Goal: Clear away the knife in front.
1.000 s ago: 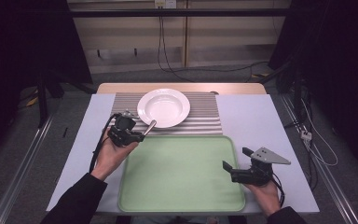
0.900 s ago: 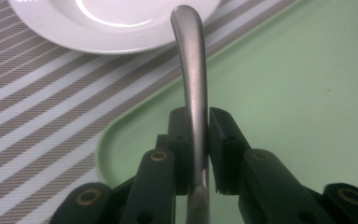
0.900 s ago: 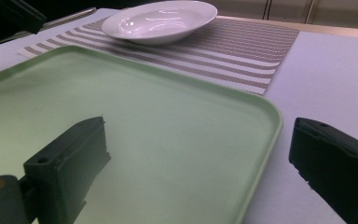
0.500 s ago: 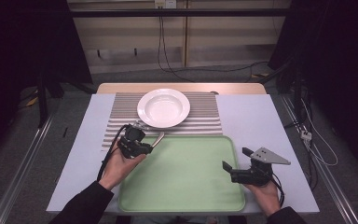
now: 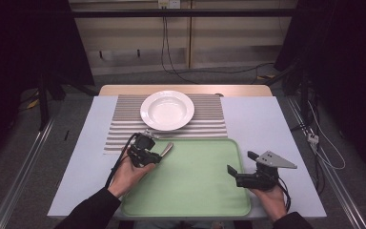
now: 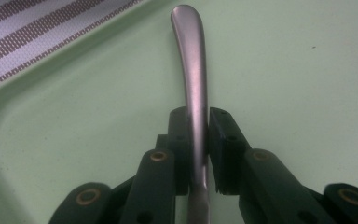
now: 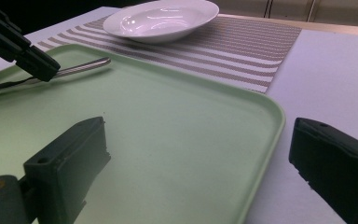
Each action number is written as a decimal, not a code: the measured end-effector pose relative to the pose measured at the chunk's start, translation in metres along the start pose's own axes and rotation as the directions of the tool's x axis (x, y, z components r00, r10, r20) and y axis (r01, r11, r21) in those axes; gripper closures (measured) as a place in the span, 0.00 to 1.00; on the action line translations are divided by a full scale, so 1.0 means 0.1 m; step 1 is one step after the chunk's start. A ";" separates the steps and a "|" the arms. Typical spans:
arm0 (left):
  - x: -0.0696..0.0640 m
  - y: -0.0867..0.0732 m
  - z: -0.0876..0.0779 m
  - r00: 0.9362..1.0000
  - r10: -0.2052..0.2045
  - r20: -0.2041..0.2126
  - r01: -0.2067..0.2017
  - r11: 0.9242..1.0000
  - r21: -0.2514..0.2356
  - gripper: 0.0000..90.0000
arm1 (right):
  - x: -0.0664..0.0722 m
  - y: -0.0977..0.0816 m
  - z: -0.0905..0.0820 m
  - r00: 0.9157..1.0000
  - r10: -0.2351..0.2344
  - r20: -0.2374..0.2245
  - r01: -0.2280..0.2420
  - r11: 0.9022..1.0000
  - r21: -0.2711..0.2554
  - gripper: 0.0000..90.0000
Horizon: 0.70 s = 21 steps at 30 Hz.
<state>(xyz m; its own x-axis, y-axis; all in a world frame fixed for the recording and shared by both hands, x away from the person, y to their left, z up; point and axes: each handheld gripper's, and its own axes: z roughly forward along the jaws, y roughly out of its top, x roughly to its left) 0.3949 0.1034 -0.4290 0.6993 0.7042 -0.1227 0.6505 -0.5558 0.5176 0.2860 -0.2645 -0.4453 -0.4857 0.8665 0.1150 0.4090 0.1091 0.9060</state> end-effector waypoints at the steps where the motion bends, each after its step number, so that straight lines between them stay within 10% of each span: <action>1: 0.00 -0.01 0.01 1.000 -0.011 0.011 0.011 1.000 0.000 0.89 | 0.00 0.00 0.00 1.000 0.002 0.000 -0.002 1.000 0.001 0.05; 21: -0.06 -0.11 0.02 0.999 -0.034 0.006 0.034 0.999 -0.014 0.88 | -0.01 0.00 0.00 1.000 -0.001 -0.006 0.001 1.000 0.001 0.05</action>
<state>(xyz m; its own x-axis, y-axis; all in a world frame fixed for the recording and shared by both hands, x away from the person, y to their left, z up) 0.3843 0.1044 -0.4359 0.6786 0.7200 -0.1453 0.6699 -0.5254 0.5246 0.2862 -0.2649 -0.4458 -0.4906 0.8636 0.1162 0.4089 0.1104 0.9058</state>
